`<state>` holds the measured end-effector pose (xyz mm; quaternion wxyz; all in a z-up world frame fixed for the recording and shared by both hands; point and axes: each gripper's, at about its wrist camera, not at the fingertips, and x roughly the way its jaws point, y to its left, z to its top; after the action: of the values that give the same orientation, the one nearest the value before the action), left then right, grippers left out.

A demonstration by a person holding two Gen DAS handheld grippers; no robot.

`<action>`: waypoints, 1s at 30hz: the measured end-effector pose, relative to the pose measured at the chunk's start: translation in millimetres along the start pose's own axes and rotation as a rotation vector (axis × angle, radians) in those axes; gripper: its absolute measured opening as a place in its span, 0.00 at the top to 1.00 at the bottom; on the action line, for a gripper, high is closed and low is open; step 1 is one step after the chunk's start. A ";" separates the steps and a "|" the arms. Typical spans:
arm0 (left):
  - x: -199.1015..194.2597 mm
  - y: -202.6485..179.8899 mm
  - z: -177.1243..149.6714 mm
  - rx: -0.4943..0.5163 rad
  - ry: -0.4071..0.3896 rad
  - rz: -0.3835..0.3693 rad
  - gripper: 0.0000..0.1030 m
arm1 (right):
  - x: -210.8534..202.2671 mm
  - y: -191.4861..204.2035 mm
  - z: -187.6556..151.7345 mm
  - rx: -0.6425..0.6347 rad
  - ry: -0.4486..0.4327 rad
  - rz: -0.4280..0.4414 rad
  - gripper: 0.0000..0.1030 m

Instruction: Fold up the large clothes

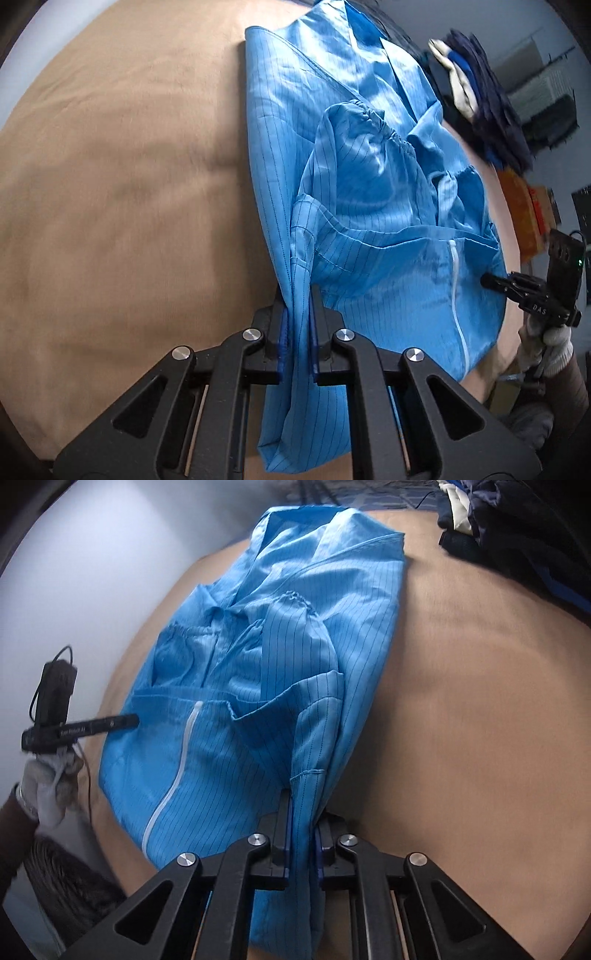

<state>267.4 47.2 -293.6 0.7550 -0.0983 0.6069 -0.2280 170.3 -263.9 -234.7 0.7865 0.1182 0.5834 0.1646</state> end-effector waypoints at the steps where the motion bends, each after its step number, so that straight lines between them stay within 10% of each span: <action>1: -3.1 -1.0 -8.8 0.009 0.009 0.000 0.93 | -1.8 4.4 -6.8 -0.013 0.015 -0.003 0.94; 8: -6.1 -5.9 -40.3 0.094 0.059 0.043 0.93 | 0.7 25.0 -30.8 -0.095 0.075 -0.017 0.94; 12: -7.0 -6.9 -27.3 0.098 0.080 0.041 0.88 | -2.6 17.5 -12.1 -0.088 0.093 -0.004 0.73; 18: -50.0 9.7 -15.0 0.092 0.001 -0.019 0.75 | -60.1 13.5 11.5 -0.145 -0.017 0.013 0.65; 24: -83.0 23.7 54.8 0.055 -0.121 -0.116 0.45 | -96.4 1.4 66.1 -0.134 -0.166 0.020 0.50; 30: -57.4 16.7 145.8 0.028 -0.168 -0.192 0.42 | -78.0 -26.8 137.4 -0.039 -0.247 0.067 0.39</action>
<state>402.2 69.7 -215.1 0.7792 -0.1638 0.5262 -0.2986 284.3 -318.7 -136.3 0.8486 0.1417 0.4743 0.1866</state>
